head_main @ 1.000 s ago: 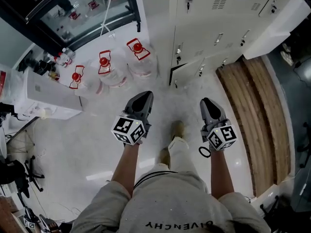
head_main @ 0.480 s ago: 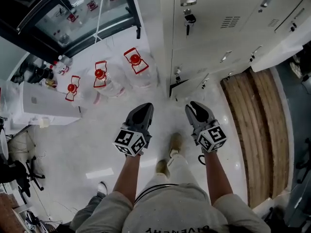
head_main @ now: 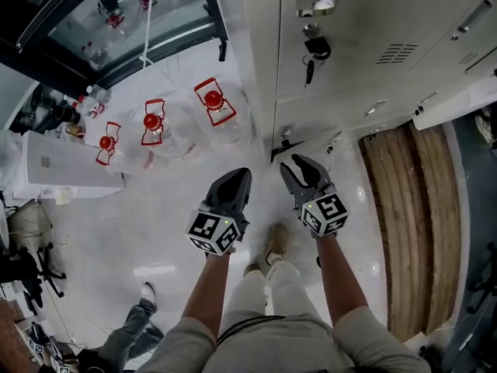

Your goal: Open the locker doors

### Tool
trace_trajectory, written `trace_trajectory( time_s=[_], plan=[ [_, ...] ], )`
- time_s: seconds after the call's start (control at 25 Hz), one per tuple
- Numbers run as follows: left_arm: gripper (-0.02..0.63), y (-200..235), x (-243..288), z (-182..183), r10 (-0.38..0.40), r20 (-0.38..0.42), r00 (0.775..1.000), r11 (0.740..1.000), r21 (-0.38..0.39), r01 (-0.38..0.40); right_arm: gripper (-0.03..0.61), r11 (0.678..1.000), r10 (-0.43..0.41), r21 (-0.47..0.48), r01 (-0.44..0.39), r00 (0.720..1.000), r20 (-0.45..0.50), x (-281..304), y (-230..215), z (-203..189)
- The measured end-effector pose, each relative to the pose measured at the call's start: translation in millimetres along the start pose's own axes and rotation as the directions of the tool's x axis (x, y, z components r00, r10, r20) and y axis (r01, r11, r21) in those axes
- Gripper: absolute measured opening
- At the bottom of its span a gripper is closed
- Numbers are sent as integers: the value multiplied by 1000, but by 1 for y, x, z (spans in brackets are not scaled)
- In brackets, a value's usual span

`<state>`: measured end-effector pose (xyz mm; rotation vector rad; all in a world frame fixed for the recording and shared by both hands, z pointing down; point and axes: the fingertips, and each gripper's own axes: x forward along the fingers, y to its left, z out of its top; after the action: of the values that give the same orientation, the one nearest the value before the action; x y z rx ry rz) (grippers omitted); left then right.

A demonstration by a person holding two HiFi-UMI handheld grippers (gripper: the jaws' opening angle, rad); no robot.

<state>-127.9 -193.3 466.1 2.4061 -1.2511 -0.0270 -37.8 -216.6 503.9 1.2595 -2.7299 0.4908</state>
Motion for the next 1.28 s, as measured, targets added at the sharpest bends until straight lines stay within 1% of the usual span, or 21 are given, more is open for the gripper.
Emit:
trace_trajectory(
  time_s=[0.2, 0.36, 0.44, 0.68, 0.76, 0.96, 1.12, 1.28],
  plan=[
    [-2, 14, 19, -10, 18, 9, 1000, 1000, -10, -18, 149, 1000, -8, -25, 8, 1000, -1, 33, -16, -5],
    [-2, 23, 29, -16, 13, 1, 1000, 1000, -14, -13, 164, 996, -59, -65, 59, 998, -7, 50, -31, -12],
    [-2, 26, 33, -19, 9, -1, 1000, 1000, -17, -9, 175, 994, -71, -81, 70, 997, -8, 59, -36, -13],
    [-2, 34, 35, -26, -4, -14, 1000, 1000, -17, 4, 181, 990, -41, -132, 41, 999, 5, 79, -36, -13],
    [-2, 35, 35, -29, -2, -18, 1000, 1000, -19, 2, 192, 990, -39, -138, 40, 999, 10, 81, -34, -14],
    [-2, 36, 31, -33, -4, -22, 1000, 1000, -24, 3, 192, 988, -56, -141, 57, 998, 12, 75, -31, -16],
    [-2, 31, 31, -35, -16, -29, 999, 1000, -24, 16, 187, 985, -81, -153, 81, 997, 10, 63, -28, -20],
    [-2, 24, 31, -36, -33, -35, 999, 999, -23, 33, 183, 985, -107, -137, 109, 994, 21, 45, -26, -25]
  ],
)
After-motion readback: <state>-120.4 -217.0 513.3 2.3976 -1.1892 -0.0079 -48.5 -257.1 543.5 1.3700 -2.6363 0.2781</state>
